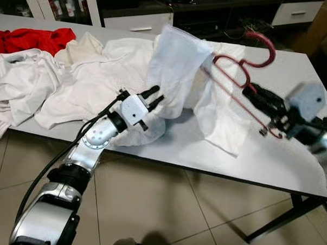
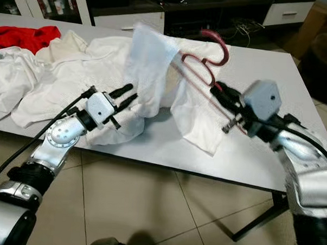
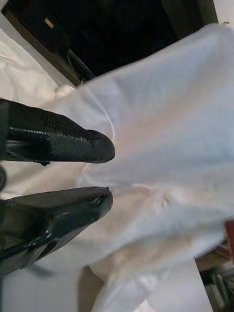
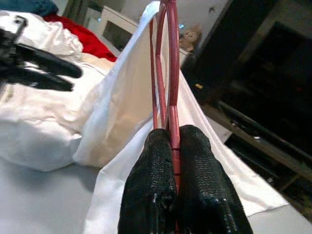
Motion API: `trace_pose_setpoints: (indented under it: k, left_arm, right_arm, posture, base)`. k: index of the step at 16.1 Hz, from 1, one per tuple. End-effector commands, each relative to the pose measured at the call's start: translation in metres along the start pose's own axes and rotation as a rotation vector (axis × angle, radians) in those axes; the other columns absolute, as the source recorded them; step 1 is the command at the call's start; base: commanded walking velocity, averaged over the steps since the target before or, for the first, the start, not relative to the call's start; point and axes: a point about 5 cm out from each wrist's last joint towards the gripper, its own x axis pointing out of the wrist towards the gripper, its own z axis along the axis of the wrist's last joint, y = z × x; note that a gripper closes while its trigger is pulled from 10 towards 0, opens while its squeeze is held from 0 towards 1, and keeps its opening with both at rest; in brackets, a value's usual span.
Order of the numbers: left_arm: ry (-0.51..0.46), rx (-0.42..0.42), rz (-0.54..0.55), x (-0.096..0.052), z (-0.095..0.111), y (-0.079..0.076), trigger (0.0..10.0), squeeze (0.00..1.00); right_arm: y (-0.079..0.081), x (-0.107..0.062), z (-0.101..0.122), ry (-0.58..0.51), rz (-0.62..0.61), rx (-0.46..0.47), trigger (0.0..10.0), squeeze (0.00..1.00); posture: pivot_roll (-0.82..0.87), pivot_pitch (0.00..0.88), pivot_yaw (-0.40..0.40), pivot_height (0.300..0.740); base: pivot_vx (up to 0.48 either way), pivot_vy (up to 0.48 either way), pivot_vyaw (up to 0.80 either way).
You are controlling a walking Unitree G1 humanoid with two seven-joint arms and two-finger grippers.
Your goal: Hang hanger
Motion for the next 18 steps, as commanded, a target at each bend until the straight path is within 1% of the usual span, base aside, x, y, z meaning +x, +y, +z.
trace_pose_setpoints:
  k: [1,3,4,5,6,7,8,9,10,12,13,15,17,18]
  left_arm:
    - [0.003,0.02,0.008,0.001,0.001,0.004,10.0,0.0]
    - [0.017,0.008,0.031,-0.002,-0.003,0.007,10.0,0.0]
    - [0.018,0.004,0.04,-0.002,-0.004,0.007,10.0,0.0]
    - [0.031,-0.02,0.073,-0.002,-0.007,0.01,10.0,0.0]
    - [0.036,-0.029,0.079,-0.002,-0.007,0.011,10.0,0.0]
    - [0.045,-0.065,0.083,-0.002,-0.01,0.01,10.0,0.0]
    - [0.03,-0.094,0.104,-0.002,-0.01,0.011,10.0,0.46]
    - [0.008,-0.112,0.093,-0.004,-0.009,0.009,10.0,1.0]
    - [0.004,-0.111,0.066,-0.004,-0.009,0.006,10.0,1.0]
    - [0.006,-0.124,0.048,-0.005,-0.01,0.001,10.0,1.0]
    - [0.016,-0.136,0.005,-0.007,-0.013,-0.005,10.0,1.0]
    - [0.015,-0.138,-0.036,-0.009,-0.014,-0.01,10.0,1.0]
    - [0.016,-0.128,-0.062,-0.011,-0.015,-0.014,10.0,1.0]
    - [0.022,-0.102,-0.067,-0.012,-0.016,-0.014,10.0,1.0]
  right_arm:
    - [-0.004,-0.004,0.009,-0.033,0.008,-0.004,10.0,0.0]
    - [-0.001,-0.014,0.018,-0.079,0.064,0.054,10.0,0.0]
    - [0.0,-0.015,0.019,-0.083,0.074,0.063,10.0,0.0]
    - [0.005,-0.016,0.021,-0.093,0.116,0.085,10.0,0.0]
    - [0.007,-0.016,0.022,-0.097,0.127,0.093,10.0,0.0]
    - [0.009,-0.017,0.025,-0.118,0.15,0.122,10.0,0.0]
    - [0.01,-0.017,0.028,-0.134,0.157,0.136,10.0,0.0]
    - [0.009,-0.017,0.03,-0.136,0.151,0.137,10.0,0.0]
    - [0.008,-0.017,0.03,-0.132,0.15,0.136,10.0,0.0]
    - [0.009,-0.016,0.029,-0.128,0.152,0.138,10.0,0.0]
    - [0.008,-0.016,0.029,-0.122,0.15,0.141,10.0,0.0]
    - [0.007,-0.015,0.029,-0.119,0.142,0.141,10.0,0.0]
    - [0.006,-0.015,0.029,-0.117,0.136,0.141,10.0,0.0]
    - [0.005,-0.014,0.028,-0.115,0.133,0.14,10.0,0.0]
  posture:
    - [0.12,0.002,0.02,0.74]
    - [0.12,0.002,0.025,0.74]
    - [0.12,0.002,0.025,0.74]
    - [0.12,0.001,0.027,0.74]
    - [0.12,0.001,0.027,0.74]
    - [0.12,0.001,0.028,0.74]
    - [0.12,0.001,0.029,0.74]
    - [0.12,0.001,0.029,0.74]
    - [0.12,0.003,0.027,0.74]
    - [0.12,0.002,0.026,0.74]
    - [0.12,0.001,0.023,0.74]
    - [0.12,0.0,0.021,0.74]
    - [0.12,0.0,0.021,0.74]
    - [0.12,0.0,0.02,0.74]
  base:
    - [0.0,0.0,0.0]
    - [0.0,0.0,0.0]
    - [0.0,0.0,0.0]
    - [0.0,0.0,0.0]
    - [0.0,0.0,0.0]
    - [0.0,0.0,0.0]
    - [0.0,0.0,0.0]
    - [0.0,0.0,0.0]
    - [0.0,0.0,0.0]
    - [0.0,0.0,0.0]
    - [0.0,0.0,0.0]
    - [0.0,0.0,0.0]
    - [0.0,0.0,0.0]
    - [0.0,0.0,0.0]
